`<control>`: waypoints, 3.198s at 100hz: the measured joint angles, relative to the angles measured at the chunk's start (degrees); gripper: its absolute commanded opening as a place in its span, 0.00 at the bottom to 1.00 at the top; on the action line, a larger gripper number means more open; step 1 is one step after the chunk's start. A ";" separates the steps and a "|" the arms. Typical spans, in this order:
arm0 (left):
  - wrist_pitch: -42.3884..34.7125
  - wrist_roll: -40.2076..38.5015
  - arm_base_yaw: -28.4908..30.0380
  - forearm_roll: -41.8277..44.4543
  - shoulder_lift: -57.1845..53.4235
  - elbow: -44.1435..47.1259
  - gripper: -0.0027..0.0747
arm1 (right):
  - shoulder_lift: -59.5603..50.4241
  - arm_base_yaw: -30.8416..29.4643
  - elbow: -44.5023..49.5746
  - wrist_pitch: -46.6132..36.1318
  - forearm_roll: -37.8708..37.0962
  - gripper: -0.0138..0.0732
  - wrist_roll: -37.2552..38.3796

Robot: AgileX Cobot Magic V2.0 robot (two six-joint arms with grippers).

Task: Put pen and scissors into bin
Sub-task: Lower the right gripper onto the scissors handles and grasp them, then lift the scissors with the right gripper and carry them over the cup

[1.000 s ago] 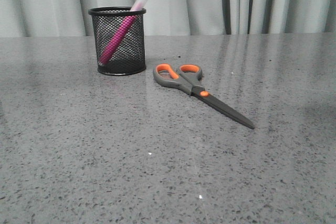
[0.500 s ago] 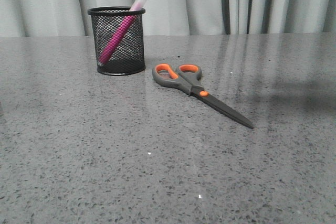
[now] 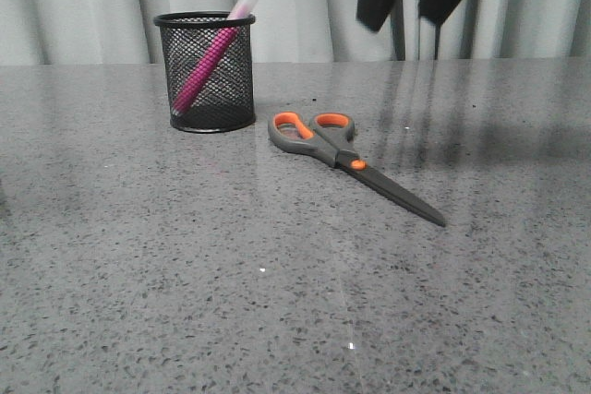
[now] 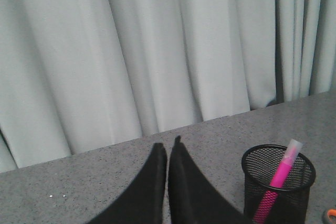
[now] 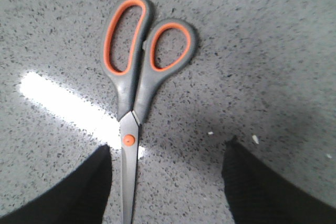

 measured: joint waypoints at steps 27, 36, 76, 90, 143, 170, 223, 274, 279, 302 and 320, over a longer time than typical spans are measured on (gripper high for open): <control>-1.84 0.22 -0.05 0.00 0.00 0.00 0.01 | 6.09 2.73 0.00 -1.95 0.10 0.63 0.36; -1.96 0.22 -0.05 0.00 0.00 0.00 0.01 | 7.53 3.99 0.00 -2.79 0.24 0.63 0.36; -2.10 0.22 -0.05 0.00 0.00 0.00 0.01 | 11.59 4.86 0.00 -5.05 0.12 0.63 0.36; -2.19 0.22 -0.05 0.00 0.00 0.00 0.01 | 13.21 4.86 -0.11 -5.50 -0.83 0.63 0.51; -2.33 0.22 -0.05 0.00 0.00 0.00 0.01 | 14.41 4.90 -0.32 -6.04 -1.86 0.18 0.51; -3.00 0.22 -0.05 0.00 0.00 0.00 0.01 | 13.43 4.90 -0.40 -5.56 -2.19 0.08 0.30; -3.22 0.22 -0.05 0.00 0.00 0.00 0.01 | -11.92 5.16 17.87 -60.35 -1.23 0.07 0.30; -3.25 0.22 -0.05 0.00 0.00 0.00 0.01 | 4.86 7.84 17.45 -94.56 -1.19 0.07 0.30; -3.25 0.22 -0.05 0.00 0.00 0.00 0.01 | 5.90 8.07 17.02 -94.79 -1.19 0.07 0.30; -3.35 0.22 -0.05 0.00 0.00 0.00 0.01 | 9.17 8.12 16.41 -95.04 -1.19 0.07 0.41; -3.35 0.22 -0.05 0.00 0.00 0.00 0.01 | 11.24 8.50 16.36 -95.04 -1.09 0.07 1.90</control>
